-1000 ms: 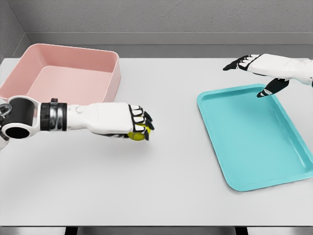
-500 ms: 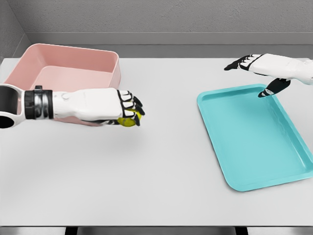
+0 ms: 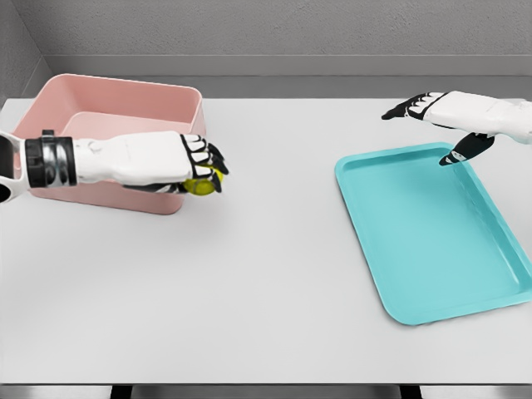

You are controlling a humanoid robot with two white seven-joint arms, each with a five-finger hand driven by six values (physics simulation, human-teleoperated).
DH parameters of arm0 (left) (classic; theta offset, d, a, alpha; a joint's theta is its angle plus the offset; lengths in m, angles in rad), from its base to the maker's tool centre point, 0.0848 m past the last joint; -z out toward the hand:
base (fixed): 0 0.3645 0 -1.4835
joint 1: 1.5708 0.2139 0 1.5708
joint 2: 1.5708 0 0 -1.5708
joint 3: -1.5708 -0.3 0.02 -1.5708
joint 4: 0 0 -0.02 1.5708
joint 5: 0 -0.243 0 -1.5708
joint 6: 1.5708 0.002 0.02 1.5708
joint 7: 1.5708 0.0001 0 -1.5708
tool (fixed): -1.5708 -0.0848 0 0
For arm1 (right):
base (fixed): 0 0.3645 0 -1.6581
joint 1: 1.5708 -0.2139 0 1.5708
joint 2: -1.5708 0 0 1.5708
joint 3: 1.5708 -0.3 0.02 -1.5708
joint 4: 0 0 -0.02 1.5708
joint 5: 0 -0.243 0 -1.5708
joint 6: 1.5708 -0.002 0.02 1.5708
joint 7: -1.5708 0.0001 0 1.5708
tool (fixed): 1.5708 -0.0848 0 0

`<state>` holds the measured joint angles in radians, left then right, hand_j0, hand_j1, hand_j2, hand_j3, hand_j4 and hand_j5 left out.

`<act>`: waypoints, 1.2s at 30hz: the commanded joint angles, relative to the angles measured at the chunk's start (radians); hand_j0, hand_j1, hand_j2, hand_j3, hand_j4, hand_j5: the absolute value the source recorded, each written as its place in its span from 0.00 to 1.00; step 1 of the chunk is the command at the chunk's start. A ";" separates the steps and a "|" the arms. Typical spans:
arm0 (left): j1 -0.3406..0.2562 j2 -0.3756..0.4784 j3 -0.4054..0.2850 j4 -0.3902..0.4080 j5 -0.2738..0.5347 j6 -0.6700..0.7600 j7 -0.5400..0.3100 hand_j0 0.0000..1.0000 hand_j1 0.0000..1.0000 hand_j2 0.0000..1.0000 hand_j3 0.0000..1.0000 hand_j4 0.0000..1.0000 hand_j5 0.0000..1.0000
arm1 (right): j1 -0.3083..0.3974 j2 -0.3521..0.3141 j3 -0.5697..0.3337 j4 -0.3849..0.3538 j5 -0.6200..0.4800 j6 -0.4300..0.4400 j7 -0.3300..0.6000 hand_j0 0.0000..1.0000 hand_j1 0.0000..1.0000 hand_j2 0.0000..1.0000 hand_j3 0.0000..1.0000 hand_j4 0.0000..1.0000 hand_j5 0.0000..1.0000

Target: Put the tennis from the blue tray into the pink basket with both arms

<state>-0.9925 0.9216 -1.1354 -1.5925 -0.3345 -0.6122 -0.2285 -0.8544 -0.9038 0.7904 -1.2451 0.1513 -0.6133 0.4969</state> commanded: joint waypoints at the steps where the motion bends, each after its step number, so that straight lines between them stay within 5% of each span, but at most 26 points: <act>1: 0.000 0.000 0.002 0.035 0.009 0.001 0.000 0.50 0.50 0.50 0.50 0.50 0.50 | 0.000 0.000 0.000 0.000 -0.006 0.002 -0.001 1.00 1.00 1.00 1.00 1.00 1.00; 15: -0.011 -0.012 0.028 0.200 0.008 0.001 0.000 0.50 0.50 0.50 0.50 0.50 0.50 | 0.000 -0.001 0.000 0.000 -0.007 0.002 -0.001 1.00 1.00 1.00 1.00 1.00 1.00; 30: -0.032 -0.136 0.029 0.531 -0.001 0.001 0.003 0.50 0.50 0.50 0.50 0.50 0.50 | 0.000 -0.001 0.000 0.000 -0.007 0.002 -0.001 1.00 1.00 1.00 1.00 1.00 1.00; 36: -0.043 -0.153 0.045 0.577 -0.001 0.001 0.008 0.56 0.56 0.56 0.56 0.56 0.56 | 0.000 -0.001 0.000 0.000 -0.007 0.002 -0.001 1.00 1.00 1.00 1.00 1.00 1.00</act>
<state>-1.0354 0.7766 -1.0974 -1.0326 -0.3440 -0.6125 -0.2226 -0.8544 -0.9040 0.7913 -1.2454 0.1512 -0.6133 0.4959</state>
